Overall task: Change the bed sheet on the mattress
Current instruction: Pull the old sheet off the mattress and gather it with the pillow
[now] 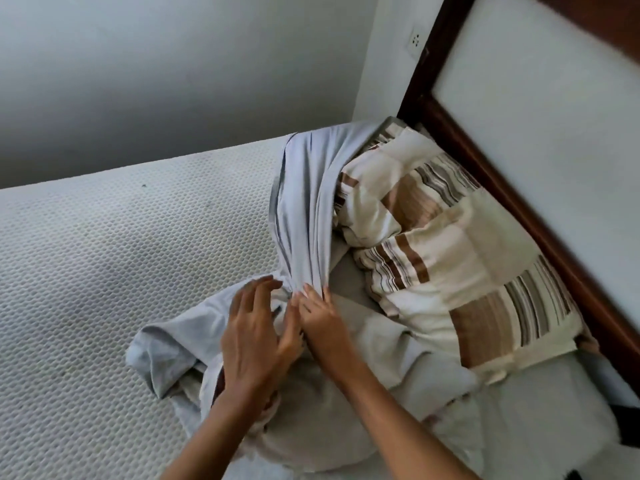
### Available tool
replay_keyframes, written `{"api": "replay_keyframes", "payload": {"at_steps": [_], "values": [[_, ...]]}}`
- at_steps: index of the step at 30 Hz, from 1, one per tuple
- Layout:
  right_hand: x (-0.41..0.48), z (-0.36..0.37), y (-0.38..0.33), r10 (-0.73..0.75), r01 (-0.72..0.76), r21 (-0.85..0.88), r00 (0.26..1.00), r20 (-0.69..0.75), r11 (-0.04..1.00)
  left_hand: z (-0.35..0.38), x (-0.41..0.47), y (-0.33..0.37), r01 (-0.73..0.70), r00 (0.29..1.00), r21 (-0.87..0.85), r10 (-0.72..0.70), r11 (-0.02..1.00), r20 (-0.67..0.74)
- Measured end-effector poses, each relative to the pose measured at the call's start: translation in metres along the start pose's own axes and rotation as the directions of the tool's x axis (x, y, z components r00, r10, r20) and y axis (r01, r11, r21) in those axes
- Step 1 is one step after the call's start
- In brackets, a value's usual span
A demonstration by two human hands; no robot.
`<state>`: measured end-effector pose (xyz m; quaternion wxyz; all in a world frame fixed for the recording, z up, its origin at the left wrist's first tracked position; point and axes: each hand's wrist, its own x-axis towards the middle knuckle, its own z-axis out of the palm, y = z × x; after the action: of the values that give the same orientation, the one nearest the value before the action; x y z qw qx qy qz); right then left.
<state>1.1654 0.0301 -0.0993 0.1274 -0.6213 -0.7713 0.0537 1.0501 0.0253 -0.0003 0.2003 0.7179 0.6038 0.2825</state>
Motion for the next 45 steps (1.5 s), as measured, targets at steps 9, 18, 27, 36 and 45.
{"api": "replay_keyframes", "payload": {"at_steps": [9, 18, 27, 36, 45], "values": [[-0.051, -0.042, 0.08, 0.346, -0.387, -0.12, 0.9, -0.264, 0.914, 0.049, 0.026, -0.002, -0.195, 0.944, 0.226, 0.12, 0.954, 0.308], [-0.066, -0.069, 0.183, 0.703, -0.617, -0.363, 0.684, 0.192, 0.699, 0.123, 0.018, 0.026, -0.295, 0.882, 0.327, 0.123, 0.898, 0.456], [-0.073, -0.084, 0.2, 0.439, -0.376, -0.284, 0.875, 0.206, 0.882, 0.172, 0.034, 0.068, -0.464, 0.808, 0.344, 0.23, 0.816, 0.542], [-0.037, -0.212, 0.187, 0.142, -0.168, -0.078, 0.954, -0.264, 0.983, 0.159, 0.138, 0.129, -0.585, 0.734, 0.038, 0.508, 0.81, 0.451], [-0.097, -0.207, 0.002, -0.022, -0.014, -0.092, 0.926, -0.376, 0.996, -0.002, 0.043, 0.043, -0.731, 0.678, 0.137, 0.691, 0.668, 0.25]]}}
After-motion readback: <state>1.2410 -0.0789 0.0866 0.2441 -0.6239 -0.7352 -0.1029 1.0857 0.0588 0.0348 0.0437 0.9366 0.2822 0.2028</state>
